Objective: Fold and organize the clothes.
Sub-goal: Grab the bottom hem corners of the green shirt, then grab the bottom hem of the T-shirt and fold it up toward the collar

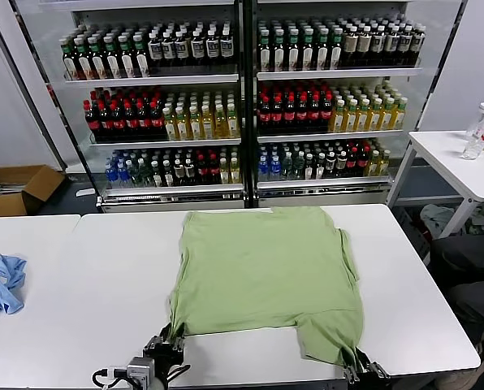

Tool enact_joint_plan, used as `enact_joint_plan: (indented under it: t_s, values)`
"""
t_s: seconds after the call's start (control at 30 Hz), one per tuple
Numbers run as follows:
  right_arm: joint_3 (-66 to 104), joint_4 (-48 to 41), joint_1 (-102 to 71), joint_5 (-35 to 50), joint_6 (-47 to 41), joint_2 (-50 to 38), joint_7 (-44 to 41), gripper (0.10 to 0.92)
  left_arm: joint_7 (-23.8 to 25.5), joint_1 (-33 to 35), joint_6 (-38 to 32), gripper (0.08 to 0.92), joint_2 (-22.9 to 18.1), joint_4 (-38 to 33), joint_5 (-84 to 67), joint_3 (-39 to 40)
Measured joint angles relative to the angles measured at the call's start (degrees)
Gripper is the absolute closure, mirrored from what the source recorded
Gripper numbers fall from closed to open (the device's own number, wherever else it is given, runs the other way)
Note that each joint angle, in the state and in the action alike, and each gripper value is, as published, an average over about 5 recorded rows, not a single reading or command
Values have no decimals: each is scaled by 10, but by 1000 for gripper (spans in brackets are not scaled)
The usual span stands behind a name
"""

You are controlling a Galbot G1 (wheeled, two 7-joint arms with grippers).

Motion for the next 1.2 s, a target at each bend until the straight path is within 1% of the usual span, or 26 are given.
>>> enact_joint_plan:
  t_s: [0.07,0.2,0.3,0.53,0.77,1.0,1.2]
  values:
    - [5,4,2,5,10,-3,-1,913,5,-1,-2,776,2,-2,-12,-2]
    - [21,14,11,17,31,-11,-1,916,18,-3,-10,879,8,-9,-35,-8]
    - [34,19,22,31,44,-19,-1,916,27,-7,-21,912,11,-15,-52,-13]
    - [51,11,64,67,61,-43,4,916,44,-20,-45,914,23,-26,-96,-28]
    - [43,-29,138,92,66,-74,7,916,52,-47,-57,914,37,-17,-141,-43]
    - [3,-92,236,97,65,-102,7,916,54,-104,-60,914,49,25,-167,-37]
    - [-49,-153,317,85,62,-114,5,916,50,-165,-63,914,46,78,-168,-17]
